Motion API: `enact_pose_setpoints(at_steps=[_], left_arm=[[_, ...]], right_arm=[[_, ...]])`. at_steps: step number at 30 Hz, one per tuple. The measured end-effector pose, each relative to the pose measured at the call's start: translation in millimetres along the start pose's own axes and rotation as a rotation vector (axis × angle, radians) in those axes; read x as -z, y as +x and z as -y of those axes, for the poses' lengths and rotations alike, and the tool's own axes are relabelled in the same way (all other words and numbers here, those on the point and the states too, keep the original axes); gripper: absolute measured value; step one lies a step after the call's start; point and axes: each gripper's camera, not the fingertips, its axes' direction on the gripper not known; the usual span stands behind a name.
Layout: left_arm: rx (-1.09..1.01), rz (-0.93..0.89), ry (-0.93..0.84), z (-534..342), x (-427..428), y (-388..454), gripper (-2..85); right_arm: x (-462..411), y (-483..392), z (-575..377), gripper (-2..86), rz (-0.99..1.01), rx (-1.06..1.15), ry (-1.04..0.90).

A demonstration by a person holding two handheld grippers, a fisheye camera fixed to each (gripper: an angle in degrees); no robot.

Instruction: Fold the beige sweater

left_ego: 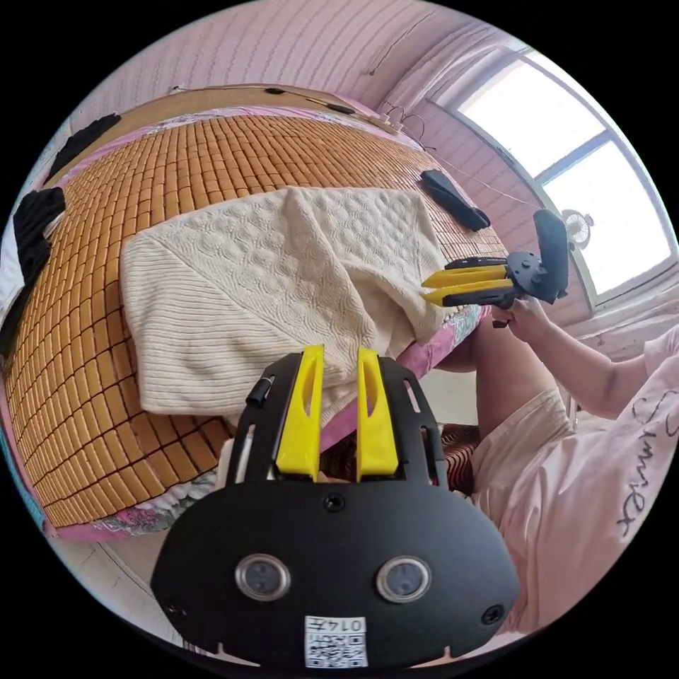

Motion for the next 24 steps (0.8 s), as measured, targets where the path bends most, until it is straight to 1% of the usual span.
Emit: enact_pose_setpoints(at_steps=[1, 2, 3, 5, 8, 12, 16, 19, 21, 24], left_arm=[[-0.020, 0.014, -0.067, 9, -17, 13, 7.1], [-0.054, 0.108, -0.142, 14, -33, 27, 5.7], [-0.087, 0.133, -0.127, 15, -32, 34, 4.9], [-0.154, 0.184, -0.176, 22, -28, 53, 0.5], [-0.167, 0.200, -0.226, 25, -13, 60, -0.4], [-0.145, 0.136, -0.282, 23, -12, 64, 0.6], [-0.163, 0.158, -0.264, 28, -15, 91, 4.8], [-0.185, 0.177, -0.258, 29, 2, 113, 7.1], [-0.191, 0.196, -0.214, 28, 22, 128, 7.3], [-0.206, 0.244, -0.087, 35, 49, 160, 6.4]], right_arm=[[-14, -5, 6, 0.7, -0.024, -0.001, -0.057], [-26, -9, 9, 0.0, -0.095, 0.006, -0.121], [-29, -11, 9, -0.3, -0.117, 0.020, -0.131], [-26, -10, 12, -0.6, -0.163, 0.038, -0.144], [-25, -5, 14, -0.7, -0.230, 0.051, -0.193], [-27, 4, 17, -0.7, -0.137, 0.013, -0.187], [-29, 5, 24, -0.8, -0.098, 0.000, -0.190], [-21, 0, 31, -0.9, -0.068, 0.033, -0.228], [-9, -6, 43, -0.8, -0.082, 0.073, -0.208], [4, -15, 87, -0.5, -0.092, 0.153, -0.153]])
